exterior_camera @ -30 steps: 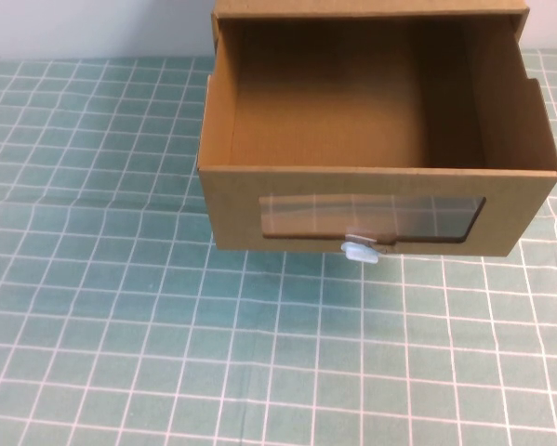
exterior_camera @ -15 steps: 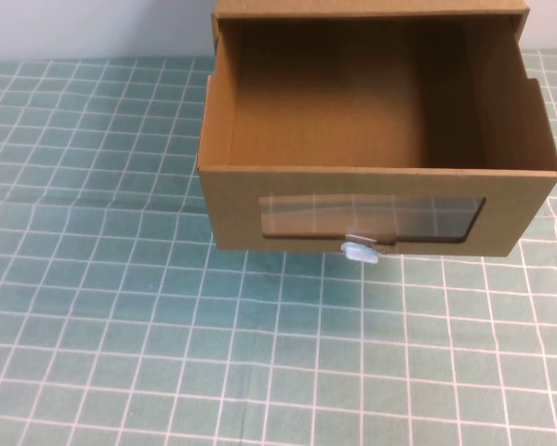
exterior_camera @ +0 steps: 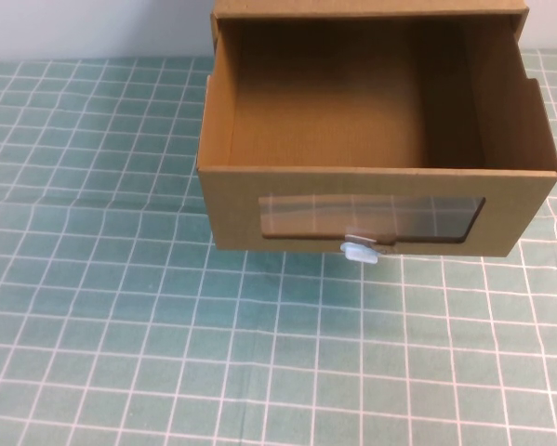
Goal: Open the shoe box
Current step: 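Pull the top drawer of the cardboard box fully open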
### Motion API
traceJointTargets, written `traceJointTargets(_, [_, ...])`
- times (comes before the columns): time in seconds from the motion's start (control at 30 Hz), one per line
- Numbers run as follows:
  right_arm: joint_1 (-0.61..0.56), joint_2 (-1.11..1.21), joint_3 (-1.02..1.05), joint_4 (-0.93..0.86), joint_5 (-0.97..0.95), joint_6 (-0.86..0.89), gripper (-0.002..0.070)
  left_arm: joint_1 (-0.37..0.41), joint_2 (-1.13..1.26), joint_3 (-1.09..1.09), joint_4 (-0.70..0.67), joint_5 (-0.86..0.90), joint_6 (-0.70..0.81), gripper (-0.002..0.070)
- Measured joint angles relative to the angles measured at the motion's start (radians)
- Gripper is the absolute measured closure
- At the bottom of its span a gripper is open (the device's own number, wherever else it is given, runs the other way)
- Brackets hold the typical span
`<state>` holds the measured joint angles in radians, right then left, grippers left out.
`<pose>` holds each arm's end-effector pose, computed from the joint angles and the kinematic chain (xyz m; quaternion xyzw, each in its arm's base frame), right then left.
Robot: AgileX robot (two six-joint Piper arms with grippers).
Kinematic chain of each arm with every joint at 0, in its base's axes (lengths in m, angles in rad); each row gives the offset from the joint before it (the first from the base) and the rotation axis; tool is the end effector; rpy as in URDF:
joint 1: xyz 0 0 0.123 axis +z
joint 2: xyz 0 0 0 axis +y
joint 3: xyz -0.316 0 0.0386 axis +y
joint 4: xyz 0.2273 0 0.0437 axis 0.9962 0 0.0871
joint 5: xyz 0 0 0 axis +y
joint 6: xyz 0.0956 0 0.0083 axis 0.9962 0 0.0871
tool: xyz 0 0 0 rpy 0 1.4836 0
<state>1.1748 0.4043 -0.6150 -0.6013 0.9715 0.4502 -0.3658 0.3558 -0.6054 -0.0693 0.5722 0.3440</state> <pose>0.0447 -0.0093 0.3265 -0.3466 0.7890 0.0994 0.4974 0.0173 -0.0105 0.3454 0.2622 0.7398 -0.0395 0.6184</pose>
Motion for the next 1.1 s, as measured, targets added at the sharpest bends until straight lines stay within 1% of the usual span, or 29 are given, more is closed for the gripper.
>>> traceJointTargets(0.13, [0.0,0.0,0.0,0.0,0.0,0.0,0.0689,0.052,-0.124,0.171,0.007,-0.161,0.0,0.068])
traceJointTargets(0.27, [0.0,0.0,0.0,0.0,0.0,0.0,0.0689,0.127,-0.26,0.355,0.007,-0.23,-0.006,0.068])
traceJointTargets(0.37, [0.0,0.0,0.0,0.0,0.0,0.0,0.0689,0.15,-0.348,0.493,0.009,-0.276,-0.01,0.068])
traceJointTargets(0.47, [0.0,0.0,0.0,0.002,-0.001,0.0,0.0689,0.168,-0.364,0.599,0.0,-0.334,-0.049,0.068])
traceJointTargets(0.6, [0.0,0.0,0.0,0.004,-0.001,0.0,0.0689,0.202,-0.364,0.631,-0.018,-0.296,-0.11,0.068])
traceJointTargets(0.77, [0.0,0.0,0.0,0.006,-0.001,0.0,0.069,0.231,-0.364,0.631,-0.022,-0.218,-0.137,0.068])
traceJointTargets(1.1, [0.0,0.0,0.0,0.022,-0.001,0.0,0.0689,0.238,-0.366,0.631,-0.023,-0.215,-0.139,0.068])
